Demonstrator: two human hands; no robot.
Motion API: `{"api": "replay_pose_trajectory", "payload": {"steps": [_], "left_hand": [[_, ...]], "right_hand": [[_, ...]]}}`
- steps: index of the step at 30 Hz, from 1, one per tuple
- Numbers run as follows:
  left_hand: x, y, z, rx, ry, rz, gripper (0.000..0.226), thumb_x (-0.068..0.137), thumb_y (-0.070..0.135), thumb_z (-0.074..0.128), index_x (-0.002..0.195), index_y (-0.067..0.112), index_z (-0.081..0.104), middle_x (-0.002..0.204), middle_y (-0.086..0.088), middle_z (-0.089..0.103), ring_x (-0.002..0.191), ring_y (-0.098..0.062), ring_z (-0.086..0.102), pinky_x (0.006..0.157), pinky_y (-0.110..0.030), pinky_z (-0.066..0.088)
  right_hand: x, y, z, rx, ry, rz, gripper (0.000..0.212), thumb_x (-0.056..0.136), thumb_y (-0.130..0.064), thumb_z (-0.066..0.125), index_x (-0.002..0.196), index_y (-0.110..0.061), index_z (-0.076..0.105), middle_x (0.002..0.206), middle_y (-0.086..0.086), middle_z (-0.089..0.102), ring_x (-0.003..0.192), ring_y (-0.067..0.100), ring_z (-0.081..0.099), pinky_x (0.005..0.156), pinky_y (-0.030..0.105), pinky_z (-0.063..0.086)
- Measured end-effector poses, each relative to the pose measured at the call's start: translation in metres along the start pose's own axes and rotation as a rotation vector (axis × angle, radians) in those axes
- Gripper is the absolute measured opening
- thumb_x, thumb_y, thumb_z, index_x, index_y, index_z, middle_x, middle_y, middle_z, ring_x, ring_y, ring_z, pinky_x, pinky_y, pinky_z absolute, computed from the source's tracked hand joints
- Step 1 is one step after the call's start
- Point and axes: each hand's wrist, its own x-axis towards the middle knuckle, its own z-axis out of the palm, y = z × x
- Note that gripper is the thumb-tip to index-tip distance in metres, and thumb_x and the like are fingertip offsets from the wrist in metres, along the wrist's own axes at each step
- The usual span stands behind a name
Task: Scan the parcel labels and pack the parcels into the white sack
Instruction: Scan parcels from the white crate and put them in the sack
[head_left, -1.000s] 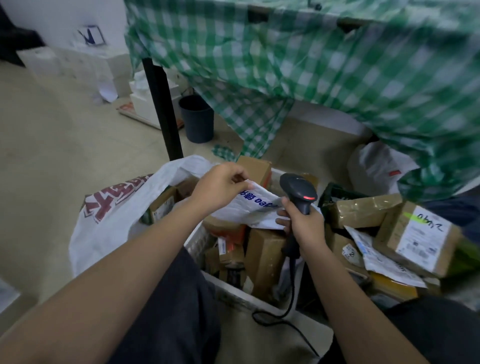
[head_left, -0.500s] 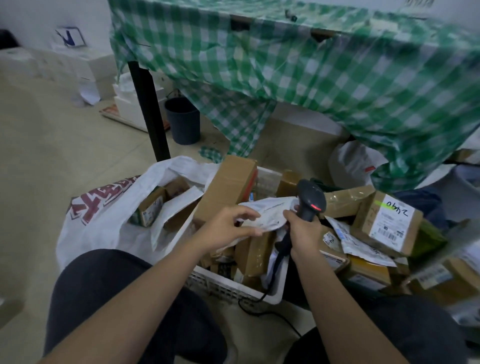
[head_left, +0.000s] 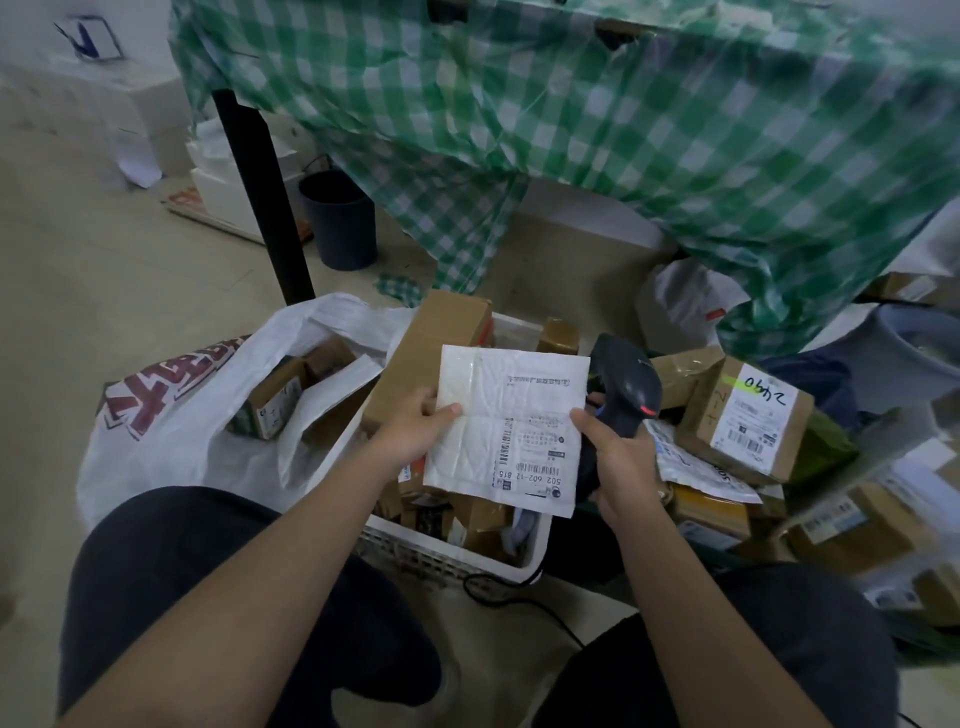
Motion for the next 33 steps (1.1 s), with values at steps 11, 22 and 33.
{"api": "replay_pose_trajectory", "payload": {"steps": [11,22,33], "left_hand": [[-0.006,0.012,-0.009,-0.587,0.256,0.05,0.029,0.097,0.018,0.055,0.125,0.01,0.053,0.118,-0.006,0.065,0.102,-0.023,0.065,0.091,-0.047,0.053],[-0.015,0.009,0.003,-0.775,0.138,-0.042,0.034,0.093,0.009,0.06,0.126,0.013,0.055,0.119,-0.004,0.066,0.105,-0.02,0.065,0.068,-0.028,0.057],[-0.002,0.032,-0.023,0.46,0.184,0.473,0.066,0.091,0.033,0.063,0.148,0.018,0.034,0.155,-0.007,0.028,0.142,-0.026,0.025,0.116,-0.044,0.023]], "right_hand": [[0.005,0.014,0.014,0.002,0.065,-0.027,0.029,0.085,-0.019,0.074,0.109,-0.009,0.063,0.097,0.006,0.074,0.083,0.016,0.073,0.072,0.027,0.055],[-0.003,-0.004,0.056,0.078,0.071,-0.051,0.039,0.08,-0.006,0.077,0.116,-0.01,0.062,0.102,0.005,0.073,0.089,0.016,0.069,0.081,0.03,0.056],[0.013,-0.032,0.031,-0.409,-0.291,-0.148,0.024,0.076,0.002,0.076,0.095,-0.003,0.064,0.079,0.003,0.07,0.062,0.007,0.065,0.059,0.022,0.051]]}}
